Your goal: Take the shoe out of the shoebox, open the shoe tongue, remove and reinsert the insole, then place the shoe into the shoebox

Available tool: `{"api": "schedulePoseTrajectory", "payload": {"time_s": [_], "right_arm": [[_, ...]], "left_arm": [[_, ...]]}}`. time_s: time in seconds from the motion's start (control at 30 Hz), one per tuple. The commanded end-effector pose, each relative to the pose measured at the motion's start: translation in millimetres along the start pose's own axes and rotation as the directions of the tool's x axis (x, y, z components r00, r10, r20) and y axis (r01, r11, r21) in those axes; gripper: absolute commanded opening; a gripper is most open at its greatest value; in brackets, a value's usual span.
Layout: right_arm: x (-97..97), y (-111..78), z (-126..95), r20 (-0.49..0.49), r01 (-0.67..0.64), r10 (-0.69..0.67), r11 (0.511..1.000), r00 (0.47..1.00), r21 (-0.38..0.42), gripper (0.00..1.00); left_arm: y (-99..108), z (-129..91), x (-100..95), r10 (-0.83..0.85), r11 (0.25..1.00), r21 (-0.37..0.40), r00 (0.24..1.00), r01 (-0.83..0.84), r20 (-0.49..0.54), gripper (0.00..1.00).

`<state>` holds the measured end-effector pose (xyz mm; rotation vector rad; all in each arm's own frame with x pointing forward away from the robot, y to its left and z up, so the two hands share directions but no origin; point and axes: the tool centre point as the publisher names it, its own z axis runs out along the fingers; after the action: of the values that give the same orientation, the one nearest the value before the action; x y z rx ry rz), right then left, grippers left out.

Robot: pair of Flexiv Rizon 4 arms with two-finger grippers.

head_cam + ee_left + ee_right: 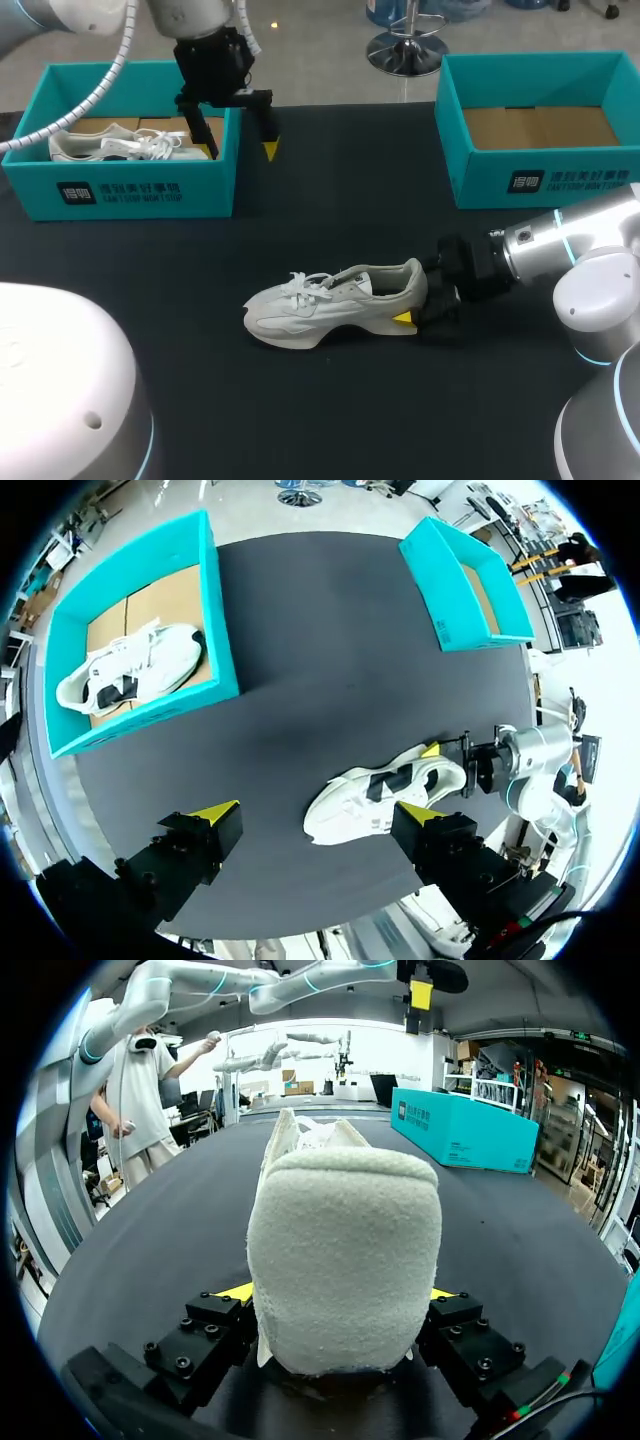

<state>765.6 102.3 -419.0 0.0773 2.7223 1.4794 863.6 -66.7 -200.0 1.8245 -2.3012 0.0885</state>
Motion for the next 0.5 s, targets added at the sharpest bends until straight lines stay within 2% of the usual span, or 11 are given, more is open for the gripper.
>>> {"api": "schedulePoseTrajectory", "payload": {"time_s": [0.03,0.33,0.5], "right_arm": [[0.7,0.3,2.8,0.001,0.0,0.0,1.0,1.0,0.004,0.0],[0.7,0.3,2.8,0.001,0.0,0.0,1.0,1.0,0.004,0.0],[0.7,0.3,2.8,0.001,0.0,0.0,1.0,1.0,0.004,0.0]], "left_arm": [[18.0,7.3,29.3,-0.006,0.999,0.039,0.999,0.004,0.036,1.0],[43.7,24.4,62.1,0.007,1.0,0.01,0.999,-0.007,0.049,1.0],[65.8,49.5,95.8,0.05,0.998,0.019,0.992,-0.052,0.12,1.0]]}}
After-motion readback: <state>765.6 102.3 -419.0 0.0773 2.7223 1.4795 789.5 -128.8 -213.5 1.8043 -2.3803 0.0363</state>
